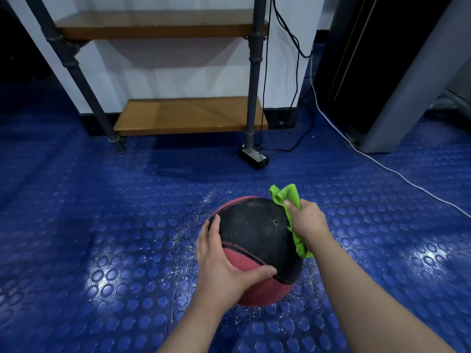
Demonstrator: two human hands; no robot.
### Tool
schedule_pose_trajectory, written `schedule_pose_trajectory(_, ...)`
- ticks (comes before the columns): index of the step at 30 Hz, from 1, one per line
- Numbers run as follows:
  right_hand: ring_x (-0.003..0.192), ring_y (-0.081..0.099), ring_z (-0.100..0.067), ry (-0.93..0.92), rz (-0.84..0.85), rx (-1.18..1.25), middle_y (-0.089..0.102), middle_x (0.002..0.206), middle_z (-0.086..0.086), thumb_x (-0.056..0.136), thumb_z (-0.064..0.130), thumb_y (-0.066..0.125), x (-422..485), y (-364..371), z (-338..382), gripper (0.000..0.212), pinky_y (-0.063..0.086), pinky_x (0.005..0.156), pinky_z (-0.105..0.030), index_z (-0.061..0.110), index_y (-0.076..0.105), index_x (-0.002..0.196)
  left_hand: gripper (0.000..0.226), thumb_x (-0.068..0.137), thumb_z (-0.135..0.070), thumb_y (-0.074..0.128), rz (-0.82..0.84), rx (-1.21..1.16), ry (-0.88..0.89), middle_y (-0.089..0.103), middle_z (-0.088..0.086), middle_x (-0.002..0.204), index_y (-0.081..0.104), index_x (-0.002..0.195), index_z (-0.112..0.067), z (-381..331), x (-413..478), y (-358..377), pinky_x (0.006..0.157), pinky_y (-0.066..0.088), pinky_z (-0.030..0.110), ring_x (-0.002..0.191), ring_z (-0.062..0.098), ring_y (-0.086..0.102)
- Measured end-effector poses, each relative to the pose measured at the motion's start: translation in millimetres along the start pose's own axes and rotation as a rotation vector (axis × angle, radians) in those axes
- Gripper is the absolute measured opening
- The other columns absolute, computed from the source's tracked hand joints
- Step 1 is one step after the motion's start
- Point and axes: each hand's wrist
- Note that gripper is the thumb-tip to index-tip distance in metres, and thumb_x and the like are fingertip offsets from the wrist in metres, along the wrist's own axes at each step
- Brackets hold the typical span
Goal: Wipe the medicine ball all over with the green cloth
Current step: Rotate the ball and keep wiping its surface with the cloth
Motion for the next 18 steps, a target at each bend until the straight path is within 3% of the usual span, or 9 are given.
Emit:
schedule_pose_trajectory(5,0.086,0.054,-0.027,-0.035,-0.030,0.037,0.061,0.086,-0.005,0.097,0.040,0.049,-5.4,-10.7,4.0,0.030,0.037,0.071,-0.033,0.013,0.062,0.098,0.146,0.031,-0.082,0.078,0.009,0.038,-0.012,-0.007,-0.023,0.158,0.002,0.152,-0.046,-2.4,1.2,1.2,0.122,0.014,0.043,0.150,0.012,-0.001)
schedule_pose_trajectory(8,0.091,0.056,-0.024,-0.295,-0.157,0.072,0.063,0.090,-0.002,0.098,0.040,0.045,-33.4,-11.6,22.4,0.030,0.038,0.072,-0.032,0.016,0.062,0.103,0.149,0.028,-0.082,0.077,0.030,0.034,-0.051,-0.008,-0.024,0.159,0.002,0.151,-0.049,-8.7,2.8,-0.4,0.122,0.014,0.048,0.151,0.015,-0.003)
schedule_pose_trajectory(10,0.114,0.052,-0.024,-0.514,-0.143,-0.129,0.061,0.121,-0.001,0.096,0.045,0.043,-56.0,2.8,34.3,0.037,0.042,0.092,-0.038,0.025,0.057,0.123,0.147,0.029,-0.079,0.074,0.021,0.061,-0.062,-0.005,-0.018,0.161,0.006,0.154,-0.042,-12.1,5.5,1.7,0.123,0.011,0.045,0.151,0.017,-0.001)
schedule_pose_trajectory(12,0.142,0.025,-0.025,-0.571,-0.023,-0.506,0.031,0.154,0.003,0.096,0.054,0.038,-73.4,24.9,37.5,0.051,0.023,0.113,-0.052,0.036,0.035,0.143,0.120,0.054,-0.060,0.076,-0.015,0.105,-0.010,0.011,-0.001,0.161,0.021,0.153,-0.021,-14.0,6.1,8.5,0.124,0.007,0.044,0.151,0.023,0.005)
schedule_pose_trajectory(14,0.147,0.010,-0.022,-0.568,0.010,-0.663,0.016,0.160,0.009,0.095,0.060,0.033,-78.6,39.6,32.9,0.054,0.010,0.114,-0.058,0.042,0.025,0.146,0.074,0.083,-0.028,0.069,-0.090,0.132,0.034,0.025,0.011,0.157,0.035,0.145,-0.008,-17.3,4.6,14.1,0.123,0.006,0.046,0.151,0.028,0.010)
schedule_pose_trajectory(15,0.147,0.010,-0.021,-0.568,-0.005,-0.653,0.016,0.159,0.010,0.094,0.061,0.033,-79.0,41.0,32.0,0.054,0.009,0.114,-0.059,0.044,0.025,0.145,0.067,0.086,-0.025,0.065,-0.095,0.136,0.022,0.026,0.012,0.157,0.036,0.143,-0.008,-19.3,3.8,13.8,0.123,0.006,0.045,0.150,0.027,0.010)
schedule_pose_trajectory(18,0.147,0.012,-0.019,-0.557,-0.015,-0.612,0.021,0.158,0.013,0.093,0.062,0.035,-71.4,38.9,29.6,0.053,0.012,0.114,-0.057,0.045,0.031,0.143,0.091,0.067,-0.050,0.056,-0.043,0.128,0.007,0.022,0.009,0.159,0.031,0.145,-0.009,-22.0,4.9,11.3,0.123,0.005,0.042,0.150,0.024,0.009)
Point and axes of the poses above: each hand's wrist, its own x-axis towards the middle knuckle, its own y-axis out of the palm, z = x × y
